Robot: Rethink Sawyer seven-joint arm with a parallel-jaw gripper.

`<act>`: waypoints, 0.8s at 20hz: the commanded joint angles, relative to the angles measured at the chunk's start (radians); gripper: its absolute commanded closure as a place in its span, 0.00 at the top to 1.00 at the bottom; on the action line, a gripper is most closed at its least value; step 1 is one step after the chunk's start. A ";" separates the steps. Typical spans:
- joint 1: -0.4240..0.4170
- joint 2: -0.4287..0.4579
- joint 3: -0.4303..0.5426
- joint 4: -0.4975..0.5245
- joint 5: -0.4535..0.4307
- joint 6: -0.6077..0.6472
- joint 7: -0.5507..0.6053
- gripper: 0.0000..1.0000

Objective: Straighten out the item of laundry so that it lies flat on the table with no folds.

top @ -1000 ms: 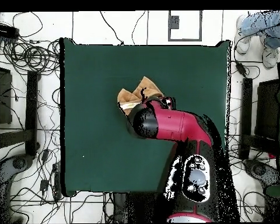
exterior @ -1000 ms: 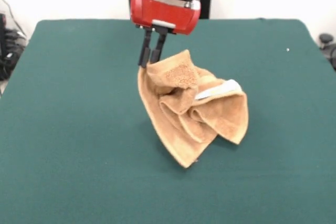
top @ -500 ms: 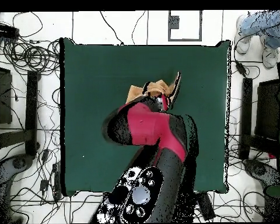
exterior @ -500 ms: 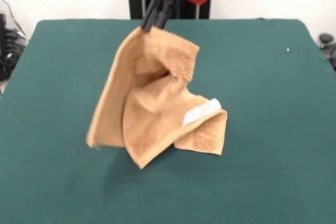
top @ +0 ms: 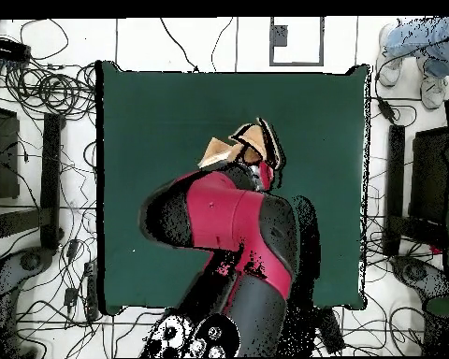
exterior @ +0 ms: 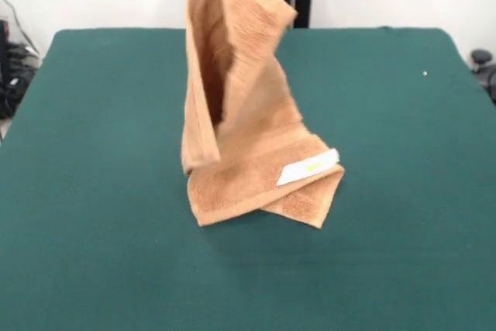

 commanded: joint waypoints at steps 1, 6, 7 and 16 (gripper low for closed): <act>-0.006 -0.033 0.025 0.089 0.054 0.163 0.214 0.00; -0.030 -0.044 0.058 0.119 0.062 0.108 0.244 0.00; -0.031 -0.045 0.058 0.115 0.062 0.109 0.244 0.00; -0.029 -0.055 0.028 0.049 0.052 0.185 0.221 0.00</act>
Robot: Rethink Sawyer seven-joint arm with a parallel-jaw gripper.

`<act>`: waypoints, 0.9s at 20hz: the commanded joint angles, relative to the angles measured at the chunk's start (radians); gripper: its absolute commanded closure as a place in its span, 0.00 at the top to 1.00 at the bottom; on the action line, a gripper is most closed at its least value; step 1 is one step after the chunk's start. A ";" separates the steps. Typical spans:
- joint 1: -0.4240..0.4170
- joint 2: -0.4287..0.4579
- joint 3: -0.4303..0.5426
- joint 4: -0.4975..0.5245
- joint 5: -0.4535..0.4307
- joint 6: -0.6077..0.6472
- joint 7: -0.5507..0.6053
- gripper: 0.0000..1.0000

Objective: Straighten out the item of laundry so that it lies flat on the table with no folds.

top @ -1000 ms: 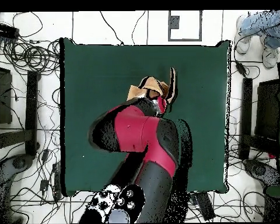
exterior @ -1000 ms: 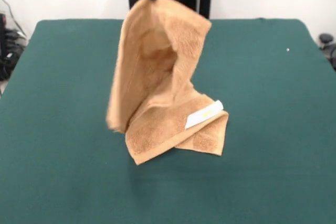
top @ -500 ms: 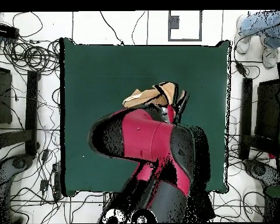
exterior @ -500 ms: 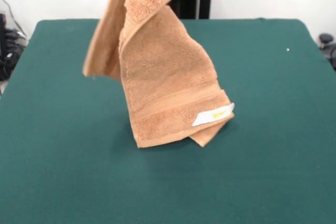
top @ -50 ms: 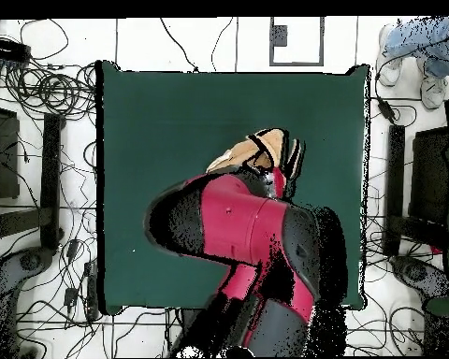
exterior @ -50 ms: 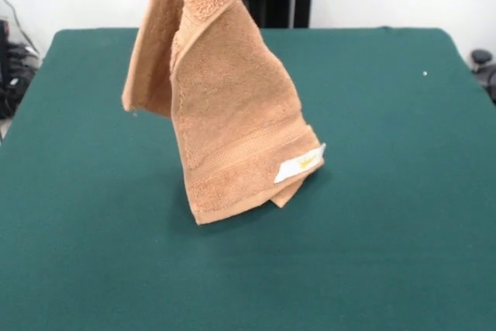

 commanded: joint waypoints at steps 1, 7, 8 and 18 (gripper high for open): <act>-0.002 0.004 0.025 0.043 0.035 0.120 0.221 0.00; 0.014 -0.033 -0.029 0.013 -0.011 0.180 0.159 0.00; 0.002 -0.038 -0.028 0.006 -0.015 0.182 0.139 0.00; -0.131 -0.028 0.040 -0.121 -0.051 0.133 0.010 0.00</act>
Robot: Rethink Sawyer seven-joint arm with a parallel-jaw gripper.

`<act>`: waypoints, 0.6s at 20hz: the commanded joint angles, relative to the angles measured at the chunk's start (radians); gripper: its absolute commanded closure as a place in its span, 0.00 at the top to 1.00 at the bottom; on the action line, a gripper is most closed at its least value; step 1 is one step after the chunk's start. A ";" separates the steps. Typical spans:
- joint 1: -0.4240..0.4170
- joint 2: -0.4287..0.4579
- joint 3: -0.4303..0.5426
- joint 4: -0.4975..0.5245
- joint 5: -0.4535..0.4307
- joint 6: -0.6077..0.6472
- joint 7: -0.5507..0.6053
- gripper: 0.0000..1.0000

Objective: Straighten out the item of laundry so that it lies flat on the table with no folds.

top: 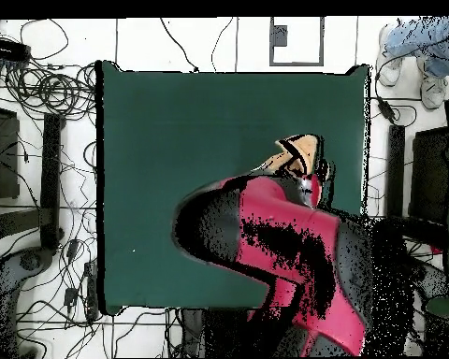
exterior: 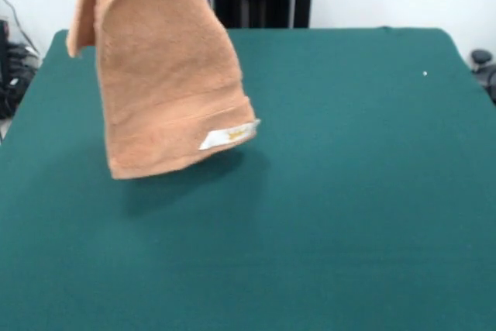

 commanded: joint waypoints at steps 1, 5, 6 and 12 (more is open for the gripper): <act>-0.083 0.033 0.082 -0.102 -0.053 0.034 0.001 0.00; -0.117 0.061 0.083 -0.184 -0.084 0.012 -0.019 0.00; -0.110 0.060 0.071 -0.192 -0.096 0.009 -0.010 0.00; -0.060 0.077 0.054 -0.159 -0.150 -0.041 0.097 0.00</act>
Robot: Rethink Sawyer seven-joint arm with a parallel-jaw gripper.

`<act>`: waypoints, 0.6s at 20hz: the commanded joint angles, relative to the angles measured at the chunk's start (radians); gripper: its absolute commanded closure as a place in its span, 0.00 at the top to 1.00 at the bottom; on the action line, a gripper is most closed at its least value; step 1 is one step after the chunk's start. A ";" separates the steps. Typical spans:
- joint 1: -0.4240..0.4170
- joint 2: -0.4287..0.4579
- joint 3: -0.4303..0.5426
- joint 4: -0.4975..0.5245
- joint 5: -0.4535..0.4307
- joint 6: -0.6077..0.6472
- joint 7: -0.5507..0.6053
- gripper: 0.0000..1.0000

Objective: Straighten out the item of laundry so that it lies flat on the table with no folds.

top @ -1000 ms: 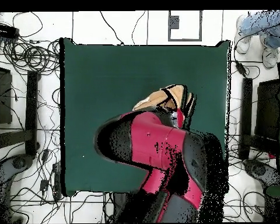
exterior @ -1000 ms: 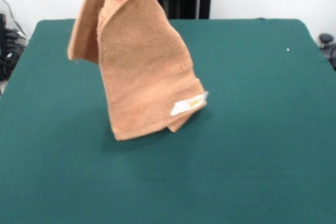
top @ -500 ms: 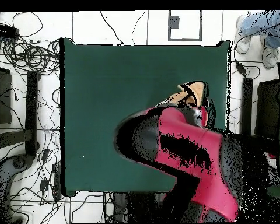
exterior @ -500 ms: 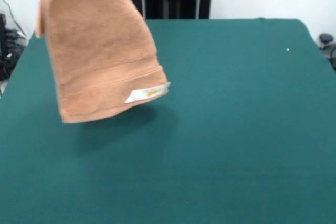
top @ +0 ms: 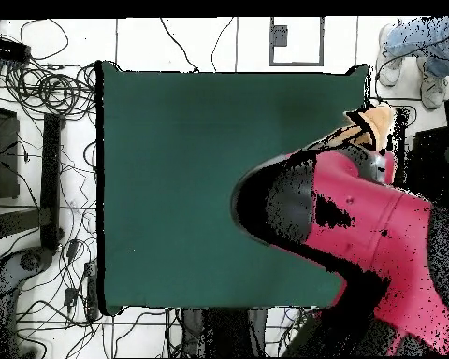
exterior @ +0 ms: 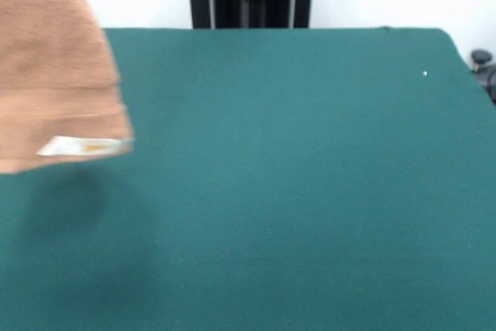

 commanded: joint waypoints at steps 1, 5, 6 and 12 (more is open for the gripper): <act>0.059 0.069 0.065 0.008 -0.072 -0.058 0.113 0.00; 0.134 0.163 0.001 0.047 -0.098 -0.201 0.323 0.00; 0.170 0.203 -0.043 0.047 -0.103 -0.231 0.398 0.00; 0.299 0.372 -0.230 0.053 -0.032 -0.290 0.624 0.00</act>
